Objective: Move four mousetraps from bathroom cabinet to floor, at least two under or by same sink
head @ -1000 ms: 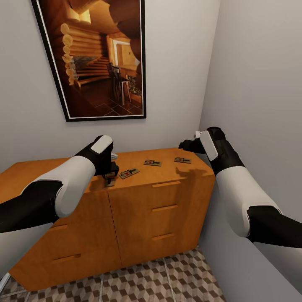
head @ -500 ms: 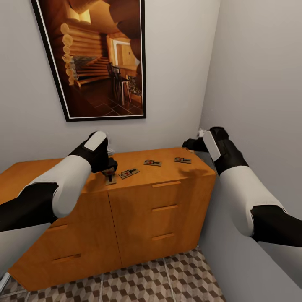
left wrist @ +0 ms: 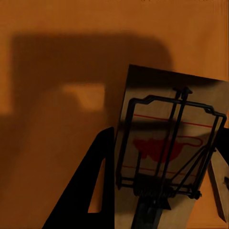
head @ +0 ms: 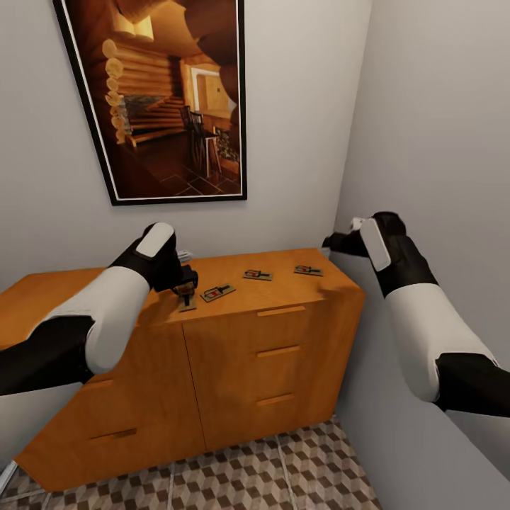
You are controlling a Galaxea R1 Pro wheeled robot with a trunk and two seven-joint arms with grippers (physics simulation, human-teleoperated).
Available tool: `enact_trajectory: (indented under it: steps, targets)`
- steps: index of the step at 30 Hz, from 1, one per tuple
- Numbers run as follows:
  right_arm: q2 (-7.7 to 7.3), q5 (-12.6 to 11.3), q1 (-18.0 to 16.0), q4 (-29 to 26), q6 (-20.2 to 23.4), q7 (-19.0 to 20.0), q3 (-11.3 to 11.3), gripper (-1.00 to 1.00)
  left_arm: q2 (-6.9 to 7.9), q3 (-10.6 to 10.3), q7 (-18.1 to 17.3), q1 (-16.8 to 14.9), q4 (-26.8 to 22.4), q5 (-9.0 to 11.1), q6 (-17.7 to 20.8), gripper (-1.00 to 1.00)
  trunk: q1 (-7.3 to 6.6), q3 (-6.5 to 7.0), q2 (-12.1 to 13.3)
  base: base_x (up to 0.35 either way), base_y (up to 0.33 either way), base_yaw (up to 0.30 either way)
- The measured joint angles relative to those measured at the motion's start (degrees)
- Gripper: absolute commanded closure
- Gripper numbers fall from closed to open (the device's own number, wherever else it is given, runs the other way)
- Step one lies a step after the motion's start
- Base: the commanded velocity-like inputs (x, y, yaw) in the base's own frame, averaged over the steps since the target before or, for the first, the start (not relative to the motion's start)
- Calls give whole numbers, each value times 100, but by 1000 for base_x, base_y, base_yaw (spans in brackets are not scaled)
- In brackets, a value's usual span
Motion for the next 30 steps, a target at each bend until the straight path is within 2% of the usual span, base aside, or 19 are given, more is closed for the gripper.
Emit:
enact_trajectory:
  steps: [3,8,12,16,19,20,21,22,30]
  targets:
    - [-35,-95,1,-97,4,-95,90,-100,-2,36,53,81,-167,25,35,100,0,0,0,0,0,0]
    - [-7,-186,4,-258,5,-253,235,-100,-11,41,157,217,-447,102,71,100,0,0,0,0,0,0]
    - [2,-186,16,-386,4,-265,362,-100,-17,124,231,101,-569,252,51,100,1,-1,1,0,0,0]
    - [4,-187,54,-477,-4,-260,491,-100,-27,272,300,-28,-439,427,55,100,1,-2,1,0,0,0]
    - [5,-183,95,-394,-10,-259,587,-100,-24,307,356,-125,-342,564,54,100,1,-2,1,0,0,0]
    - [7,-217,113,-342,-20,-259,1098,-100,-25,304,879,-806,758,1114,40,100,2,-3,3,0,0,0]
    - [6,-180,121,-321,-15,-259,1119,-100,-24,303,901,-1407,903,1162,29,100,0,0,0,0,0,0]
    - [6,-178,132,-293,-19,-258,1121,-100,-29,308,904,-1582,1026,1208,27,100,0,0,0,0,0,0]
    - [6,-170,239,-255,-26,-251,1141,-100,-42,304,908,-1718,1286,1273,30,100,1,-2,1,0,0,0]
